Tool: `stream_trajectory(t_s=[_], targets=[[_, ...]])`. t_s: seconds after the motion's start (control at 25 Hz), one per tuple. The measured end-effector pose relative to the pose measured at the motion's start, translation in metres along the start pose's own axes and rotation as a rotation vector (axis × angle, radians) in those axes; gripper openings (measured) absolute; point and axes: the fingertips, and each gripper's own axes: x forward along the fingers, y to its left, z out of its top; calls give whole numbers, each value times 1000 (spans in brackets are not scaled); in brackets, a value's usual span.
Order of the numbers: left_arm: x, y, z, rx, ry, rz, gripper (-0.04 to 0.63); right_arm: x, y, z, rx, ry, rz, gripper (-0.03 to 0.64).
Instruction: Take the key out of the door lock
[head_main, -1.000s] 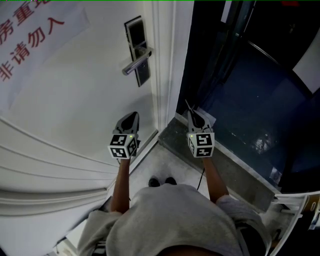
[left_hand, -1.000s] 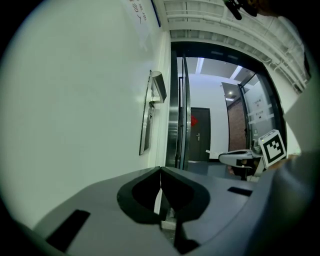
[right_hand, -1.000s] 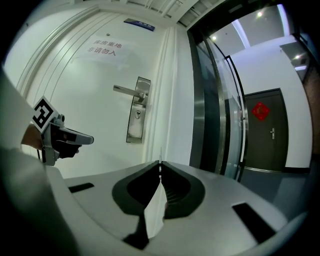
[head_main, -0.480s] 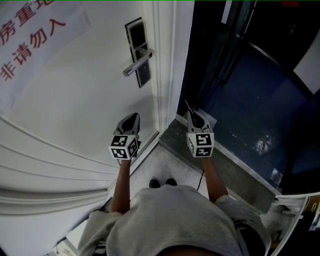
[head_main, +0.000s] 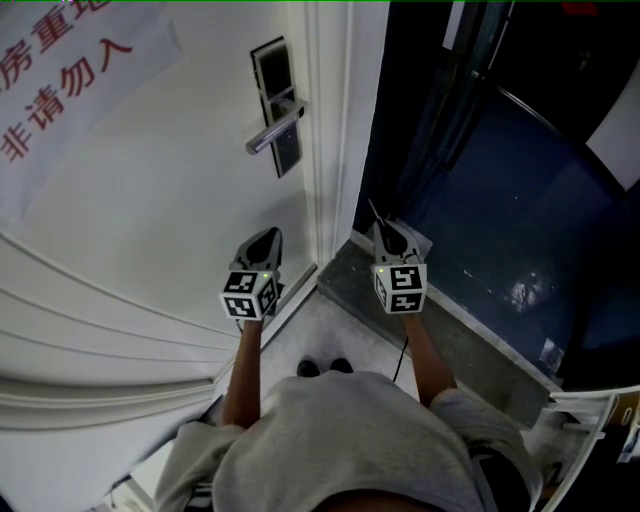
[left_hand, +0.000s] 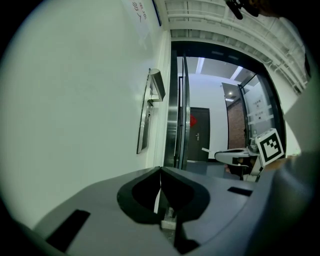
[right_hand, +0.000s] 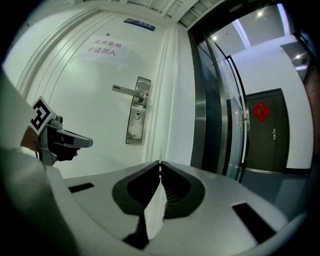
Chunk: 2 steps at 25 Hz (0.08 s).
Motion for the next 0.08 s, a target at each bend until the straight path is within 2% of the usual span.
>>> stream_trajectory(t_s=[0.08], targets=[[0, -1, 0, -1, 0, -1, 18, 1, -1, -1, -5, 5, 0, 29]])
